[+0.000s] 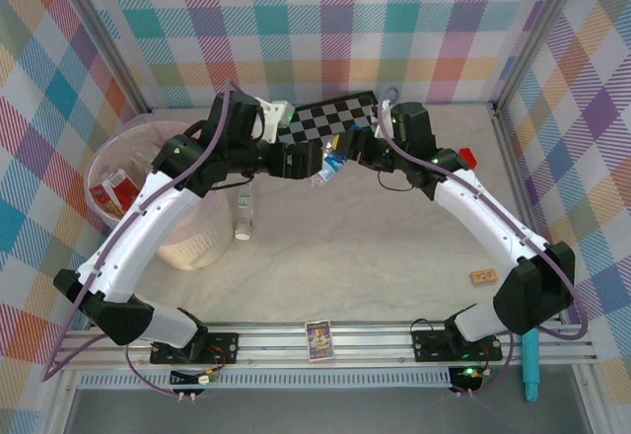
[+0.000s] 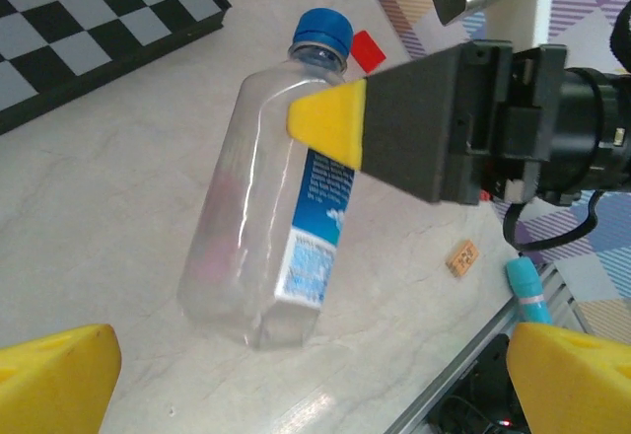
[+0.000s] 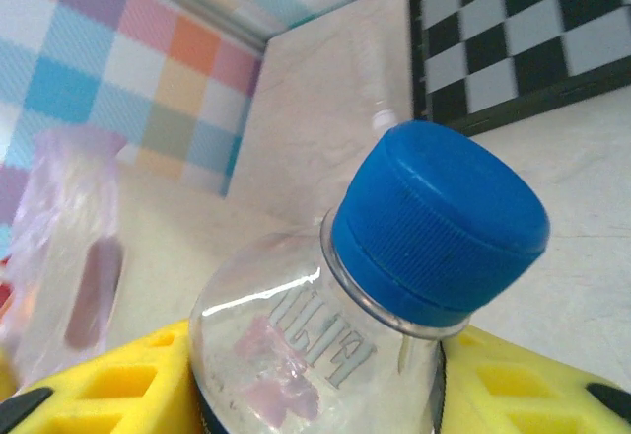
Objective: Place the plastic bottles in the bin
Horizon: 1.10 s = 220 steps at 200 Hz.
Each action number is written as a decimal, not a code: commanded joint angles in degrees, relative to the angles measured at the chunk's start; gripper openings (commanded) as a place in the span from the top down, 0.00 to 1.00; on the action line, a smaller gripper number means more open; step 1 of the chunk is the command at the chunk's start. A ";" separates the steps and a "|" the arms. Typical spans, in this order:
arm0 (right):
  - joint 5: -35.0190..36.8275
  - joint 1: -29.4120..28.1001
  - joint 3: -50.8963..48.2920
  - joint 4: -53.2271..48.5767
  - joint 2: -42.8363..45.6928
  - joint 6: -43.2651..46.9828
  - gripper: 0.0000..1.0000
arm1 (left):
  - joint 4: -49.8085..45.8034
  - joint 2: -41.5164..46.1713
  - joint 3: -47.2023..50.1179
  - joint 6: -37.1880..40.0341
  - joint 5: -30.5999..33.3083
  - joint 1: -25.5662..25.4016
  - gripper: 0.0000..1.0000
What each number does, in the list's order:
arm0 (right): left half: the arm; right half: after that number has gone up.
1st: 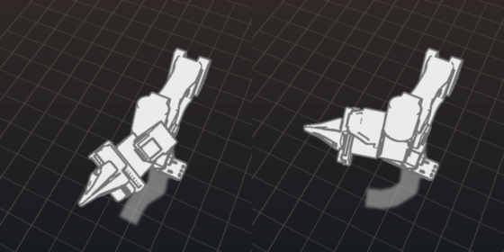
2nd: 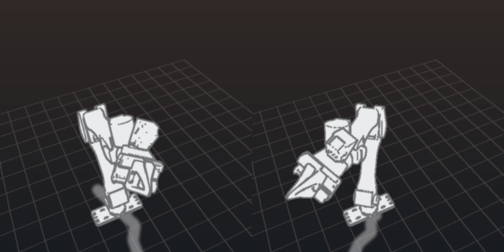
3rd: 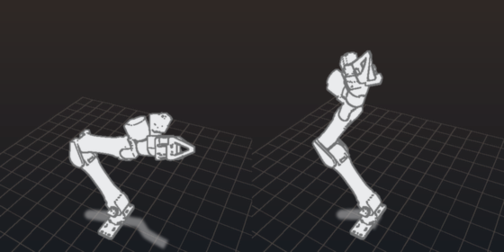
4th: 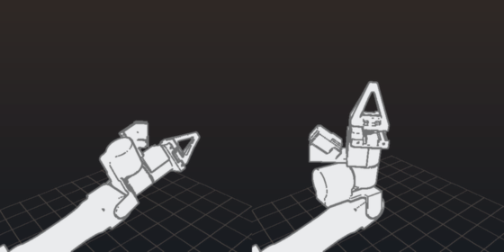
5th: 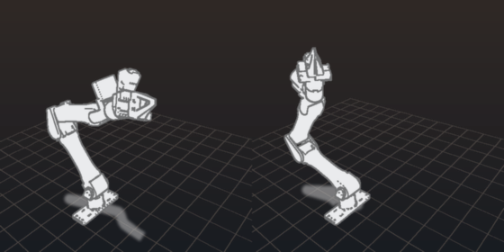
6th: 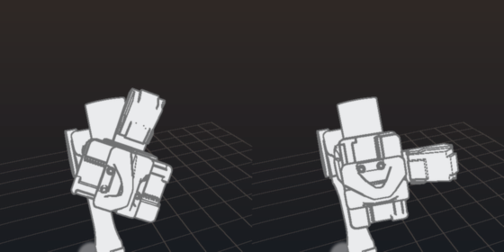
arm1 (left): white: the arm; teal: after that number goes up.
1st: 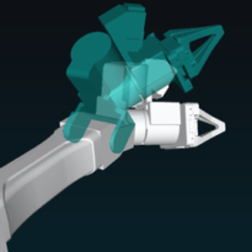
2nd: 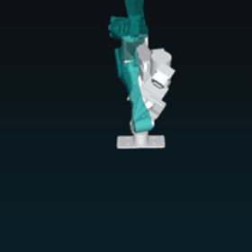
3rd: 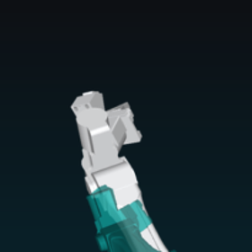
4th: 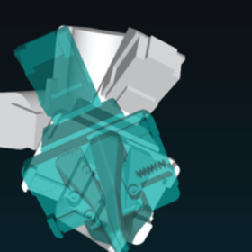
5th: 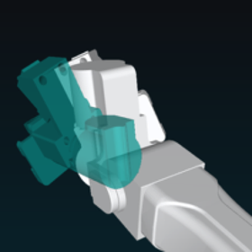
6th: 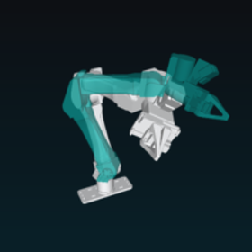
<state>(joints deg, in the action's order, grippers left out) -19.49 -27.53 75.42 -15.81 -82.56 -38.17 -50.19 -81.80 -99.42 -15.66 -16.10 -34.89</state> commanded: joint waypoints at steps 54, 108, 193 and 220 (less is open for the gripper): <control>-16.23 0.02 -3.41 11.34 3.89 1.22 0.75 | 4.60 -3.58 1.57 -1.04 -1.57 -1.03 0.00; -18.07 0.02 -3.97 14.92 4.36 -2.14 0.75 | 6.56 -4.56 3.44 -1.08 -4.59 -1.03 0.07; -16.71 0.11 -3.96 17.00 4.80 -4.47 0.75 | 9.59 -3.65 5.46 -2.01 -8.08 -1.04 0.38; -16.32 0.10 -3.92 16.81 4.78 -5.15 0.67 | 10.04 -3.05 5.76 -2.09 -7.21 -1.02 0.50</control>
<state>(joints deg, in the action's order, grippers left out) -35.16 -27.20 71.11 -1.67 -79.77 -42.46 -41.43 -85.86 -94.30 -17.43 -24.38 -35.59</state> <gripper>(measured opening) 0.497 0.536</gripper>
